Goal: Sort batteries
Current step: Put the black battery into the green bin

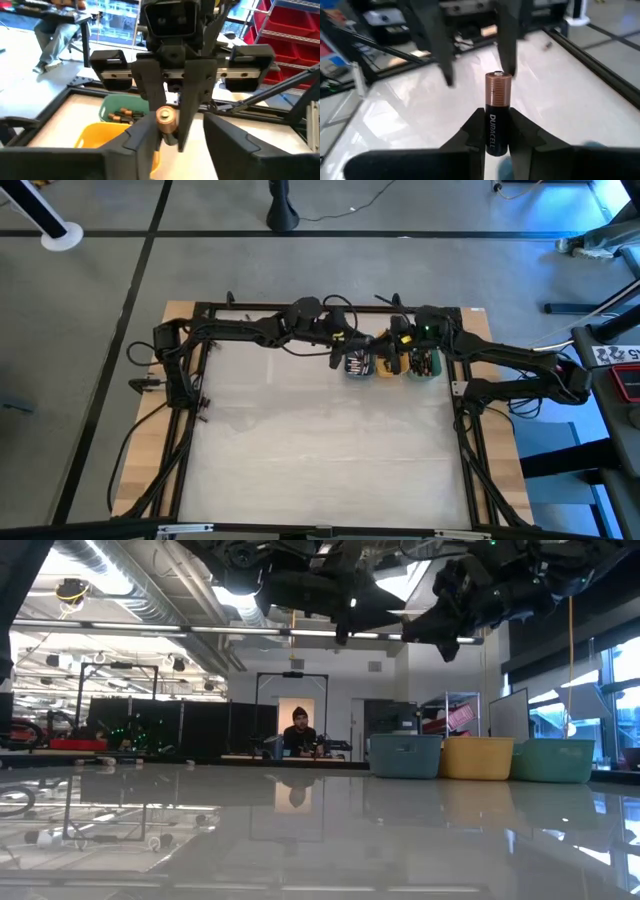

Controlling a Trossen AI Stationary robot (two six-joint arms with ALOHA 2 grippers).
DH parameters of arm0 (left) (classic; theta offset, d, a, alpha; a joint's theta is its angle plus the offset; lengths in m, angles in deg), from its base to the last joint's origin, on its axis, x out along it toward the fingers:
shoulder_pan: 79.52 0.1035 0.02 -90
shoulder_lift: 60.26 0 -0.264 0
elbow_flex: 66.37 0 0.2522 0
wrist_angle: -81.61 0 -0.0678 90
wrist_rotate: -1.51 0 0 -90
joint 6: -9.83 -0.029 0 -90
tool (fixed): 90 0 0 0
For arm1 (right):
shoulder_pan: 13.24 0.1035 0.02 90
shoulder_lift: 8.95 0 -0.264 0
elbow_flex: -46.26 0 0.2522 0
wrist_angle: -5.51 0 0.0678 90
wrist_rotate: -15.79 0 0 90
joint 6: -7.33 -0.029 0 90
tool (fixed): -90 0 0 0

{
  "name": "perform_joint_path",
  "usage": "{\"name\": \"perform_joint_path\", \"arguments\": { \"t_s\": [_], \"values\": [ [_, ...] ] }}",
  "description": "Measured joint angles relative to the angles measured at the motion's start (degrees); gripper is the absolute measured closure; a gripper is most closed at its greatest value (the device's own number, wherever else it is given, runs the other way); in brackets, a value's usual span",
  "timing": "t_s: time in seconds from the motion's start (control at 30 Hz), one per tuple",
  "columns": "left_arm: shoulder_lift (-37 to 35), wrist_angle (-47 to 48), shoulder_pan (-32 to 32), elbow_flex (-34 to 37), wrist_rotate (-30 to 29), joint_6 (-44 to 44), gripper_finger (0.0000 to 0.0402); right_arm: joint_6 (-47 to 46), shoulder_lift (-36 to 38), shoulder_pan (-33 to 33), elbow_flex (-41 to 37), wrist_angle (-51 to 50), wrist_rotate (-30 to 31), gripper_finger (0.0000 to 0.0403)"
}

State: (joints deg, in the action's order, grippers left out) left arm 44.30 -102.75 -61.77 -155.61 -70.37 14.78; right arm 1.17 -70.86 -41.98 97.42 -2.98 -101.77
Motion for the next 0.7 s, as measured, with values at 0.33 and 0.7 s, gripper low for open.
{"name": "perform_joint_path", "arguments": {
  "t_s": [0.33,0.7],
  "values": [
    [-2.2,12.1,5.5,0.0,-0.9,-0.6,0.0174,6.9,0.0,-5.1,12.6,-35.3,16.6,0.0352],
    [-2.8,35.3,7.9,0.1,-5.5,-2.6,0.0185,-0.4,0.0,-18.6,9.4,-54.0,25.1,0.0352]
  ]
}}
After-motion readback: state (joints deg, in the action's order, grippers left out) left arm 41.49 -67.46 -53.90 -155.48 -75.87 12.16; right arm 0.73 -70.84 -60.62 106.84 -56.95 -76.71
